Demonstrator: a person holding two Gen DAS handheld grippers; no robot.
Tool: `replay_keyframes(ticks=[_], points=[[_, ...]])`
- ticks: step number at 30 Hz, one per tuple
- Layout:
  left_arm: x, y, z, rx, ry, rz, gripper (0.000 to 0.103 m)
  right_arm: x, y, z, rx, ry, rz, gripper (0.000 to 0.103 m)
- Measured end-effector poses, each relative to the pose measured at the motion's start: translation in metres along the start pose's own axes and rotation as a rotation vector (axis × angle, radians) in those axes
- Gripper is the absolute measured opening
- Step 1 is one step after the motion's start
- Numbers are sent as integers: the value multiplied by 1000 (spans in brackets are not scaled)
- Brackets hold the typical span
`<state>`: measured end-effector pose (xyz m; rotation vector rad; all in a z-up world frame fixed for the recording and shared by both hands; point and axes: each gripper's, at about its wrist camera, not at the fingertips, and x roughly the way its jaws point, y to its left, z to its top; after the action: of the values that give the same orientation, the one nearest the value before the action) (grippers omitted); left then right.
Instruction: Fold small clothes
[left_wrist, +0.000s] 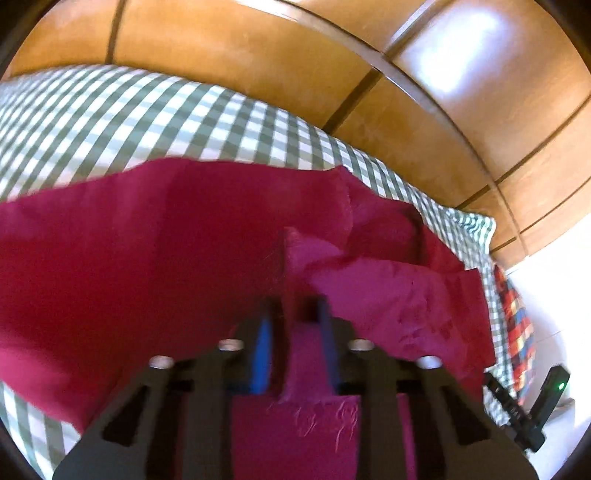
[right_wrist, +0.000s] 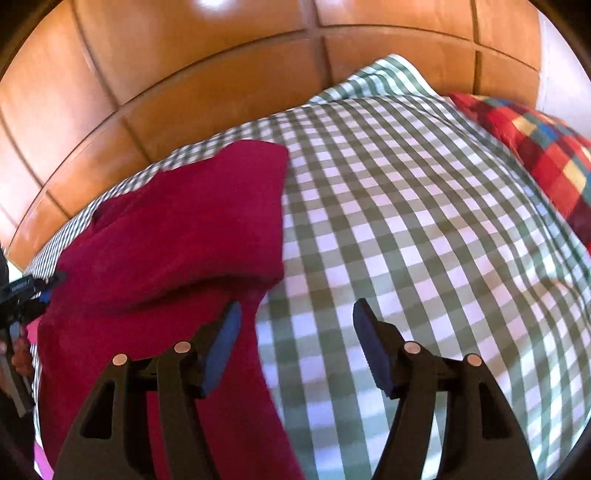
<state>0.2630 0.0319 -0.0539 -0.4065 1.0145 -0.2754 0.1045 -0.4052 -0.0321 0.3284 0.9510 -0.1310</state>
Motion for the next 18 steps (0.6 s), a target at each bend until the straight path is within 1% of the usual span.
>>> replay_keyframes(ticks=[1, 2, 4, 7, 8, 10, 11, 12, 14, 15, 16, 18], points=[[-1, -4, 4, 8, -8, -1, 6, 5, 0, 5, 18, -7, -6, 63], [-9, -7, 8, 15, -35, -11, 6, 6, 1, 10, 30, -13, -5, 63], [-33, -9, 18, 9, -117, -42, 6, 9, 4, 18, 54, -36, -6, 63], [-64, 0, 28, -20, -198, -55, 6, 6, 4, 20, 74, -78, -11, 66], [-68, 3, 28, -5, -199, -39, 6, 8, 6, 19, 61, -79, -21, 68], [-61, 6, 22, 53, -170, 60, 6, 18, 11, 15, 29, -60, -65, 68], [-50, 9, 16, 70, -128, 98, 6, 25, 10, 10, 28, -36, -78, 68], [-41, 14, 12, 66, -98, 114, 6, 29, 8, 7, 35, -26, -81, 68], [-18, 23, 2, 55, -36, 162, 6, 29, 8, 7, 34, -29, -88, 69], [-9, 26, -2, 49, -24, 167, 6, 27, 8, 7, 27, -25, -102, 71], [-7, 27, -5, 43, -28, 168, 6, 25, 9, 7, 17, -20, -113, 73], [-8, 24, -5, 30, -46, 159, 6, 16, 12, 6, -34, -4, -129, 73]])
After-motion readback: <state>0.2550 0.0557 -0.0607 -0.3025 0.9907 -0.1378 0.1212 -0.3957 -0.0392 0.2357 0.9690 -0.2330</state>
